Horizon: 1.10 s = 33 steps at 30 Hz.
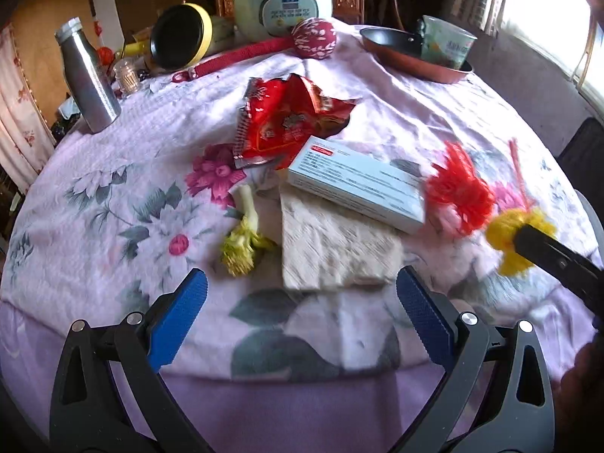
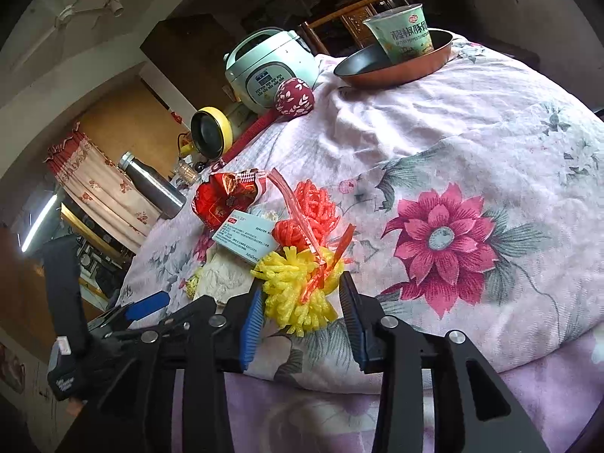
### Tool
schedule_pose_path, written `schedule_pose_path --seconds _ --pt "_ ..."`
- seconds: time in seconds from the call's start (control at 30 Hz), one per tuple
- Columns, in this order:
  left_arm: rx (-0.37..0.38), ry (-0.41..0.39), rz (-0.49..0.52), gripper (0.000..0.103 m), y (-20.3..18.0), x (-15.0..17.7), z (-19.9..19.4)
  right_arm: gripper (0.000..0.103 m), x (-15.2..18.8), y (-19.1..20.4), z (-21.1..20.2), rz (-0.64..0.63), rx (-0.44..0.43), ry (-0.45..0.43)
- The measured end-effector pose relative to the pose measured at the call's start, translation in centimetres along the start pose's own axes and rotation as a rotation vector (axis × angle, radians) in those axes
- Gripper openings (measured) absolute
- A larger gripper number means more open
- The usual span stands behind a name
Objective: Collect trash
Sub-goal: 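Grasp the yellow-green stem with the left tool while the right tool grasps the yellow pompom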
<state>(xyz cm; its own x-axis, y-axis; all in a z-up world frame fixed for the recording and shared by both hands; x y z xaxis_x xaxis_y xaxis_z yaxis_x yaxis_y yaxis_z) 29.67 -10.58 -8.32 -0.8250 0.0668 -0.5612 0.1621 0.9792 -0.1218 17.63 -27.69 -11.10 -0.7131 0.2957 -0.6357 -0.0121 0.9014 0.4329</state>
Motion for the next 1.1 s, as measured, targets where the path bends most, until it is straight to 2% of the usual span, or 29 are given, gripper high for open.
schedule_pose_path --seconds 0.17,0.23,0.3,0.37,0.57,0.63,0.67,0.7,0.73,0.93,1.1 --pt "0.02 0.027 -0.18 0.096 4.5 -3.0 1.0 0.04 0.1 0.1 -0.1 -0.004 -0.01 0.002" --pt "0.028 0.037 -0.219 0.089 5.8 -3.8 1.5 0.04 0.1 0.2 0.0 -0.011 -0.007 0.002" --pt "0.028 0.043 -0.217 0.069 6.2 -4.0 2.0 0.04 0.1 0.2 0.0 -0.011 -0.008 0.003" --pt "0.027 0.052 -0.194 0.061 6.0 -3.9 2.6 0.04 0.1 0.2 -0.1 -0.01 -0.006 0.002" --pt "-0.012 0.034 -0.115 0.06 5.1 -3.3 3.6 0.04 0.1 0.4 0.1 -0.013 -0.001 0.005" --pt "-0.055 0.013 -0.084 0.051 4.9 -3.0 3.6 0.04 0.2 0.4 0.1 -0.014 0.003 0.004" --pt "-0.055 0.006 -0.076 0.039 4.8 -2.9 3.4 0.04 0.2 0.4 0.1 -0.014 0.003 0.004" --pt "-0.033 0.007 -0.075 0.021 4.7 -2.9 3.2 0.04 0.2 0.4 0.1 -0.013 0.005 0.005" --pt "0.006 0.012 -0.084 0.016 4.7 -2.8 2.9 0.04 0.2 0.4 0.1 -0.013 0.006 0.007" --pt "0.113 -0.004 -0.182 0.012 6.3 -2.8 1.3 0.051 0.1 0.3 0.1 -0.008 0.012 0.011" --pt "0.13 0.002 -0.249 0.012 7.9 -2.6 1.0 0.055 0.2 -0.1 0.1 0.011 0.014 0.012"
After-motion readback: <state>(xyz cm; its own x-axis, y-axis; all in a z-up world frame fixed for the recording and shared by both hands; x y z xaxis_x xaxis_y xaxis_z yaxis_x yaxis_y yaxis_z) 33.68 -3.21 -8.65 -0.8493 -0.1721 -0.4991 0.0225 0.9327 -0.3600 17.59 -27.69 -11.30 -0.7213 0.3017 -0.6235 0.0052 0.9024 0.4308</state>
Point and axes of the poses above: each gripper's, at about its wrist camera, not at the fingertips, and z roughly the way its jaws point, y to its left, x to its underside, the point moved 5 cm from there along z, roughly the way its jaws point, and after that the axes turned 13 degrees about -z, right-handed, at the moved point
